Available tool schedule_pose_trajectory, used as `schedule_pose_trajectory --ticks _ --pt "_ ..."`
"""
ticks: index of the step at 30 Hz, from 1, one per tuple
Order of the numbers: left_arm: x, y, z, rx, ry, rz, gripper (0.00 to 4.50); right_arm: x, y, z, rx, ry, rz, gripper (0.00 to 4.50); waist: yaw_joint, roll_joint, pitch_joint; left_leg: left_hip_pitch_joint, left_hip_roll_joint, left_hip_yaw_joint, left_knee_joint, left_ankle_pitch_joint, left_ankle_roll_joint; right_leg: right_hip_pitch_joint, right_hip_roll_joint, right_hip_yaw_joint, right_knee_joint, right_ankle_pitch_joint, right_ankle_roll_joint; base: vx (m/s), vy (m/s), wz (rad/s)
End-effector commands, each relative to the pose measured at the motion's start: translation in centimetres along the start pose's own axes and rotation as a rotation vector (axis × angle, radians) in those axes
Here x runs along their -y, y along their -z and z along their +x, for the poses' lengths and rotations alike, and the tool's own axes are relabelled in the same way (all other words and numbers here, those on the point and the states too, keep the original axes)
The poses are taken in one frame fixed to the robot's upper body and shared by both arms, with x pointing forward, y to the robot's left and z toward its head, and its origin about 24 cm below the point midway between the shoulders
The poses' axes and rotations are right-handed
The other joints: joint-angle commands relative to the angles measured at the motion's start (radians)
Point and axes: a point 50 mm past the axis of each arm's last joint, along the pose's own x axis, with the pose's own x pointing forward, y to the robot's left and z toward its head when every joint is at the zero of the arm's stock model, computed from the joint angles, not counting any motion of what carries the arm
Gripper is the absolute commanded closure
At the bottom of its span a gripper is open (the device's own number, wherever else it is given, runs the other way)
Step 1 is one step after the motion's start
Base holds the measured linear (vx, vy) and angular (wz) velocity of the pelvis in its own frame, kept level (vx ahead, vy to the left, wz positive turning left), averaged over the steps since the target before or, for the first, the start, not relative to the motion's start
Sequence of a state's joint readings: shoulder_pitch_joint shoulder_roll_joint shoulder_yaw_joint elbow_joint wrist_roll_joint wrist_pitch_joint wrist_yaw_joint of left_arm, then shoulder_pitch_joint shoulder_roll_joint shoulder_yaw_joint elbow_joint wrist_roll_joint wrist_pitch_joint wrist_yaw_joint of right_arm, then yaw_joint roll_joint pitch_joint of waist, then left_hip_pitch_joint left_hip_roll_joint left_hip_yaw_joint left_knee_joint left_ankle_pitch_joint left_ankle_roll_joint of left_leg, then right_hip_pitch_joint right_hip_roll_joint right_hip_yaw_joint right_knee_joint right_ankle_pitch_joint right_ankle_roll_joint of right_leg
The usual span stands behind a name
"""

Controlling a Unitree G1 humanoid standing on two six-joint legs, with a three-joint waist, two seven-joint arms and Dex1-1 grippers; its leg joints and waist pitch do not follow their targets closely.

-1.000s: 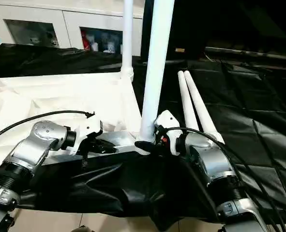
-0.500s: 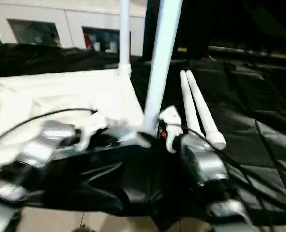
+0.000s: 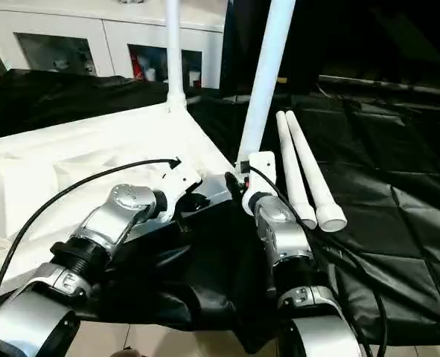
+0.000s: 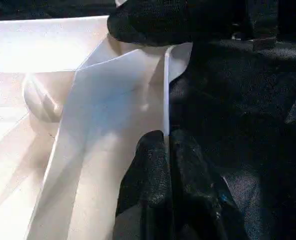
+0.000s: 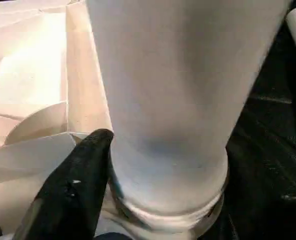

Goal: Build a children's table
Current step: Rotate leg to tighten

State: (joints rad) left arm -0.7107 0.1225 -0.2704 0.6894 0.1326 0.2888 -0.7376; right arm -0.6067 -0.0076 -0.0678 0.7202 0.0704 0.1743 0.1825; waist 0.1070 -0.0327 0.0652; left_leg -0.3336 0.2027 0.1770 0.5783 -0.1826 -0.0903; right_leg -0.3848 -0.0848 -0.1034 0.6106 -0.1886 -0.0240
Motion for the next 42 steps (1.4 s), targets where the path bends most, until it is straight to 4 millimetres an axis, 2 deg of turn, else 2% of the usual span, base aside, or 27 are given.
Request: schedule_pose_trajectory --ticks 1,6,8,9,12,13,16,23,26,27,35,37,42 --pt "0.8 -0.9 0.6 0.046 0.031 0.028 4.50 -3.9 0.3 0.5 -0.028 -0.196 -0.025 0.87 -0.003 -0.003 -0.063 -0.003 0.028 -0.013 -0.075 -0.250 0.009 0.035 -0.079 0.061 -0.100 -0.397 -0.103 0.000 0.000 0.00" --pt "0.1 0.1 -0.7 0.046 0.072 0.034 4.50 -2.6 -0.4 -0.1 -0.010 -0.296 -0.111 0.87 -0.009 -0.004 -0.066 -0.012 0.029 -0.012 -0.074 -0.208 0.022 0.041 -0.077 0.062 -0.091 -0.332 -0.119 0.000 0.000 0.00" --pt "-0.3 0.6 -1.3 0.041 0.089 0.043 4.50 -1.7 -0.6 -0.7 -0.009 -0.347 -0.157 0.87 -0.009 -0.004 -0.071 -0.016 0.030 -0.011 -0.070 -0.172 0.031 0.046 -0.076 0.063 -0.082 -0.268 -0.136 0.000 0.000 0.00" --pt "-0.5 0.7 -1.6 0.044 0.102 0.048 4.50 -1.3 -0.7 -0.9 -0.011 -0.370 -0.180 0.87 -0.008 -0.005 -0.074 -0.019 0.029 -0.011 -0.067 -0.139 0.042 0.050 -0.074 0.063 -0.075 -0.206 -0.150 0.000 0.000 0.00" --pt "-1.0 1.2 -2.8 0.051 0.152 0.060 4.50 -0.1 -0.7 -2.1 -0.036 -0.463 -0.265 0.87 -0.009 -0.005 -0.080 -0.025 0.028 -0.008 -0.057 -0.069 0.070 0.052 -0.070 0.063 -0.058 -0.075 -0.189 0.000 0.000 0.00" --pt "-1.1 1.3 -3.2 0.054 0.174 0.068 4.50 0.2 -0.6 -2.5 -0.049 -0.498 -0.285 0.87 -0.006 -0.004 -0.078 -0.025 0.027 -0.007 -0.057 -0.064 0.083 0.052 -0.069 0.062 -0.057 -0.053 -0.194 0.000 0.000 0.00" --pt "-1.0 1.3 -4.5 0.097 0.285 0.100 4.50 0.9 -0.7 -4.0 -0.074 -0.624 -0.330 0.87 -0.006 -0.004 -0.075 -0.023 0.029 -0.006 -0.058 -0.093 0.092 0.051 -0.072 0.063 -0.061 -0.082 -0.201 0.000 0.000 0.00" --pt "-0.7 1.7 -6.0 0.086 0.381 0.121 4.50 1.4 -1.0 -5.6 -0.093 -0.744 -0.359 0.87 -0.003 -0.001 -0.071 -0.016 0.036 -0.006 -0.062 -0.141 0.069 0.043 -0.072 0.064 -0.065 -0.149 -0.210 0.000 0.000 0.00" --pt "-0.7 2.0 -6.4 0.080 0.398 0.124 4.50 1.3 -0.8 -6.3 -0.119 -0.804 -0.361 0.87 0.007 -0.002 -0.072 -0.015 0.036 -0.005 -0.061 -0.133 0.066 0.044 -0.071 0.065 -0.065 -0.152 -0.201 0.000 0.000 0.00" --pt "-0.6 2.1 -6.5 0.078 0.404 0.123 4.50 1.3 -0.8 -6.5 -0.125 -0.819 -0.357 0.87 0.008 -0.005 -0.071 -0.017 0.035 -0.005 -0.062 -0.131 0.065 0.045 -0.071 0.064 -0.064 -0.154 -0.198 0.000 0.000 0.00" --pt "-0.4 2.2 -6.7 0.071 0.418 0.119 4.50 1.3 -0.2 -6.5 -0.153 -0.806 -0.364 1.33 0.010 -0.007 -0.074 -0.018 0.033 -0.005 -0.059 -0.111 0.060 0.045 -0.071 0.064 -0.061 -0.150 -0.191 0.000 0.000 0.00" --pt "-0.4 2.2 -6.6 0.072 0.418 0.119 4.50 1.4 -0.2 -6.3 -0.155 -0.794 -0.365 1.60 0.010 -0.006 -0.075 -0.018 0.032 -0.005 -0.058 -0.107 0.060 0.045 -0.070 0.064 -0.061 -0.147 -0.190 0.000 0.000 0.00" --pt "-0.4 2.2 -6.6 0.073 0.416 0.120 4.50 1.4 -0.1 -6.3 -0.160 -0.788 -0.368 1.76 0.010 -0.006 -0.075 -0.019 0.031 -0.005 -0.057 -0.108 0.060 0.046 -0.070 0.063 -0.060 -0.146 -0.190 0.000 0.000 0.00"
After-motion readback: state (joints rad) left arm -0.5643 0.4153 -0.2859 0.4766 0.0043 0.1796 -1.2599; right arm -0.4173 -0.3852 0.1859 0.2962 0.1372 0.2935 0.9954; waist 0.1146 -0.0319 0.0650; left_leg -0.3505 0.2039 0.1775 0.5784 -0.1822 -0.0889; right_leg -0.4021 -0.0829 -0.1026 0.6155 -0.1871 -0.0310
